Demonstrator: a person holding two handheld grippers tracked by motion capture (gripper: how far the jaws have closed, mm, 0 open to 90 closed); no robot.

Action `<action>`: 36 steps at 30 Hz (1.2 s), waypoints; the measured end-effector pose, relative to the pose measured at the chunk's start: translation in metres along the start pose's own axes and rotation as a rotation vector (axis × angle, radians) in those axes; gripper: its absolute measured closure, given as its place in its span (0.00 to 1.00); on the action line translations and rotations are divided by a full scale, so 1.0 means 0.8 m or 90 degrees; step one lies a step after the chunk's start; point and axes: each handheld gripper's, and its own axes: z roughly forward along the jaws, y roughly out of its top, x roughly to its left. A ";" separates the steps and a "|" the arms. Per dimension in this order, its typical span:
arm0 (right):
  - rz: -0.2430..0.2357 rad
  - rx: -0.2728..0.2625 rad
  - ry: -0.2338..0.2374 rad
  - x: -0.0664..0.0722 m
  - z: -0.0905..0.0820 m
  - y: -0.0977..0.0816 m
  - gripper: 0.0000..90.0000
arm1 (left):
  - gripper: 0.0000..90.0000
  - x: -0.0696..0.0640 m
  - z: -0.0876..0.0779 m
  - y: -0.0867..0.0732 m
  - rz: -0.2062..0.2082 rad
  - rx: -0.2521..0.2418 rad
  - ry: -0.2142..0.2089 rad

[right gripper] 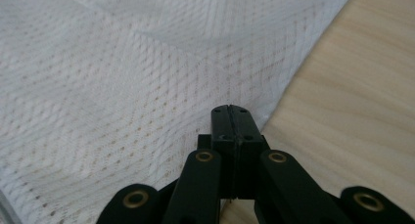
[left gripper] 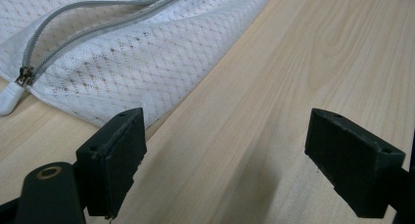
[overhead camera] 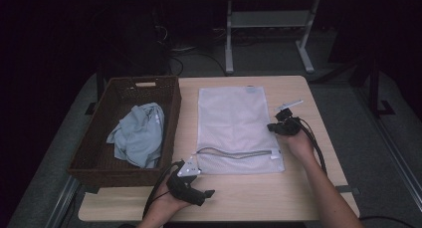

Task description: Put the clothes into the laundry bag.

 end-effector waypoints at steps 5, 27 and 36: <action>-0.004 0.012 -0.014 -0.001 0.000 -0.002 0.99 | 0.17 0.000 -0.001 -0.001 -0.001 -0.001 0.002; 0.016 0.032 -0.040 -0.031 -0.021 -0.020 0.99 | 0.16 0.001 0.000 0.000 0.001 0.001 0.001; 0.030 0.043 -0.048 -0.046 -0.031 -0.029 0.99 | 0.17 0.001 0.000 0.001 0.001 -0.001 0.002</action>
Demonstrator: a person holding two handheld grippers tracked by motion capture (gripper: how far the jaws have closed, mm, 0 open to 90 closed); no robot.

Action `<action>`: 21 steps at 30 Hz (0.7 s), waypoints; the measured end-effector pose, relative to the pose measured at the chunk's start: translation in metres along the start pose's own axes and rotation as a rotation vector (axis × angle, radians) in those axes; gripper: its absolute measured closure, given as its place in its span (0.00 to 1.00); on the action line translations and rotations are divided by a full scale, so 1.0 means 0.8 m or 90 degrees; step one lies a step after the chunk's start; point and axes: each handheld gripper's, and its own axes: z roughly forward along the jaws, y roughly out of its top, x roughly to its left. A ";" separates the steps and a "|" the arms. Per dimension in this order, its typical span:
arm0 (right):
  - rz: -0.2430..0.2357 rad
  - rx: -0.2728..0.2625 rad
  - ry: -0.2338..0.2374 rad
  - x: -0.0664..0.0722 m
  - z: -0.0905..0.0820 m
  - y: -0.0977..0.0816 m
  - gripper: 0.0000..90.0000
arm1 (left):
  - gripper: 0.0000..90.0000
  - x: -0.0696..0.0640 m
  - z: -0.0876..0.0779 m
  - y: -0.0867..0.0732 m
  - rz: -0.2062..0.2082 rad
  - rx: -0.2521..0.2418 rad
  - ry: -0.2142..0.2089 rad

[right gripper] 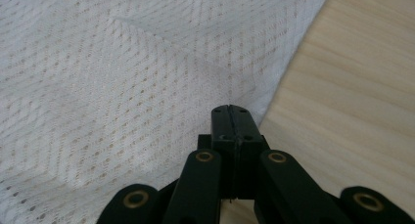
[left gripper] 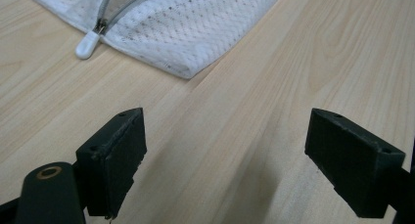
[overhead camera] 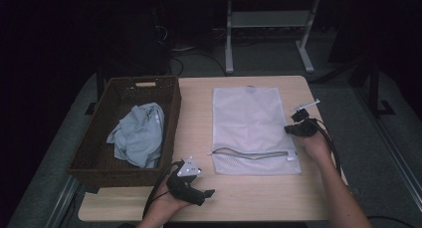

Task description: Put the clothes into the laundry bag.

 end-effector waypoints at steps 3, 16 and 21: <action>-0.003 0.003 -0.005 -0.003 -0.002 -0.002 0.99 | 0.17 0.000 0.001 0.000 0.001 0.002 -0.002; 0.023 0.019 -0.020 -0.025 -0.015 -0.016 0.99 | 0.17 0.000 0.003 0.001 0.002 0.004 -0.004; 0.025 0.023 -0.030 -0.032 -0.020 -0.021 0.99 | 0.17 0.000 0.003 0.001 0.001 0.002 -0.003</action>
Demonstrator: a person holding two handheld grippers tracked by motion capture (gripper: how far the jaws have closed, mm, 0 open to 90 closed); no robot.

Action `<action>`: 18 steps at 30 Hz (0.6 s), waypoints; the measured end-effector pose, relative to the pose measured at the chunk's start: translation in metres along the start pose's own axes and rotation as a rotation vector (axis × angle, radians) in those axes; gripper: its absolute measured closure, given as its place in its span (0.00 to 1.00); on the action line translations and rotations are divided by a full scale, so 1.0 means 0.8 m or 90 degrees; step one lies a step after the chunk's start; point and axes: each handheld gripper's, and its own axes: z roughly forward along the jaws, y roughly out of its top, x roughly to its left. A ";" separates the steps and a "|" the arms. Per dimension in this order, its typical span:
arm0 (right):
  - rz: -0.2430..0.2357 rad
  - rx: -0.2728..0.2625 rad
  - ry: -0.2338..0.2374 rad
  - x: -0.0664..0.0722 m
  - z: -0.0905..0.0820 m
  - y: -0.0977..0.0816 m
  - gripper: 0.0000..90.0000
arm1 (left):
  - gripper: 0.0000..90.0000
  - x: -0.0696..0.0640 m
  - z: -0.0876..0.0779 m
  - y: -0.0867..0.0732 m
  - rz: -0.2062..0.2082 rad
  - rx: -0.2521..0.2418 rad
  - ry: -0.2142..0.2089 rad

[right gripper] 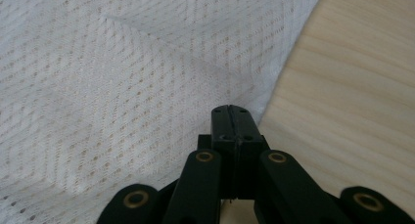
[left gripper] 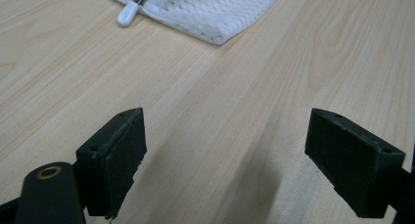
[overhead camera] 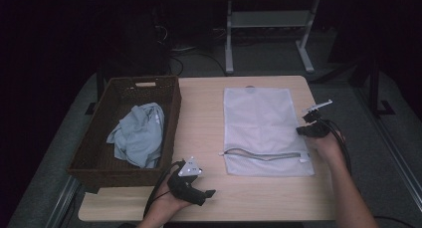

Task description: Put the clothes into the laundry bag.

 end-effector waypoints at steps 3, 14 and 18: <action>0.002 0.004 -0.002 -0.006 -0.003 -0.004 0.99 | 0.17 0.000 0.000 0.000 0.000 0.001 -0.001; -0.013 0.027 -0.019 -0.011 -0.016 -0.018 0.99 | 0.16 0.002 0.002 0.001 -0.002 -0.002 0.001; -0.009 0.031 -0.024 -0.019 -0.023 -0.029 0.99 | 0.16 0.002 0.003 0.001 -0.002 -0.002 -0.001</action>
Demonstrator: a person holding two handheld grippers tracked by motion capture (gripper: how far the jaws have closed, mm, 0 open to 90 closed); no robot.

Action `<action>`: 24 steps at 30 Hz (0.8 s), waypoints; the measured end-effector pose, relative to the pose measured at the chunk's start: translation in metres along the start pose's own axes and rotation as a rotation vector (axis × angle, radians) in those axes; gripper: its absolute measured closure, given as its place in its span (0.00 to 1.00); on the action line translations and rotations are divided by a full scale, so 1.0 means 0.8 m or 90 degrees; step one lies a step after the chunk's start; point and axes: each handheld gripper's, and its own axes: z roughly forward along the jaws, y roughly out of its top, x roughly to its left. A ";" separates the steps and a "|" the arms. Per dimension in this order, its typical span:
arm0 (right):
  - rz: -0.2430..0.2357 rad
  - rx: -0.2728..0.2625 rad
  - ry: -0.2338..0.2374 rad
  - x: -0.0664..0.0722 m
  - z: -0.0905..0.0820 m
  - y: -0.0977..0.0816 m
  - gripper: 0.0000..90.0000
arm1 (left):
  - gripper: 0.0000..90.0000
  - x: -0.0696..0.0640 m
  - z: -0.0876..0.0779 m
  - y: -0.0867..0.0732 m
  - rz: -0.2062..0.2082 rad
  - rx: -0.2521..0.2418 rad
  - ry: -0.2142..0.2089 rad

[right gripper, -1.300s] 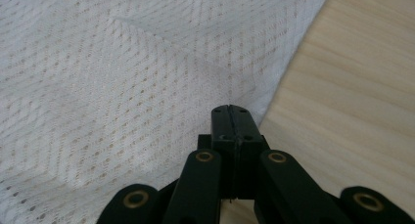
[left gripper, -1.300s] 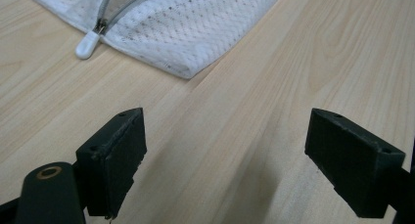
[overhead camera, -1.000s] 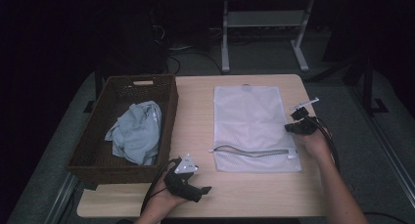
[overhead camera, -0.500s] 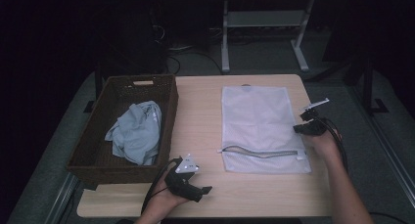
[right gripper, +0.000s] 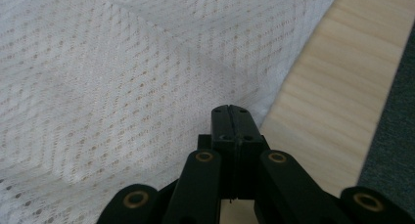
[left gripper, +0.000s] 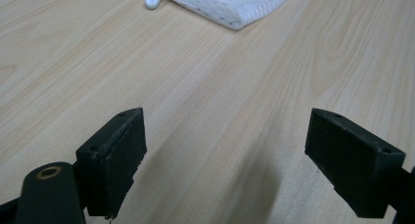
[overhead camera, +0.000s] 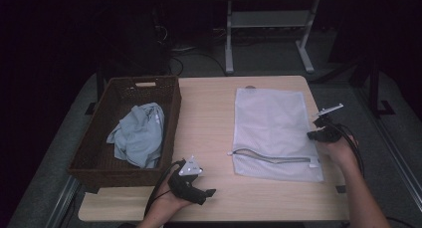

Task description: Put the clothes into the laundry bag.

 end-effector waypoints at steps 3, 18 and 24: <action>0.001 0.001 -0.006 -0.004 -0.002 -0.004 0.99 | 0.16 0.000 0.000 0.000 0.001 0.000 0.000; 0.040 -0.010 -0.039 -0.035 -0.007 -0.017 0.99 | 0.16 -0.001 -0.002 0.000 0.003 -0.003 0.000; 0.054 -0.015 -0.063 -0.050 -0.010 -0.024 0.99 | 0.16 -0.001 -0.001 0.000 0.002 -0.001 -0.001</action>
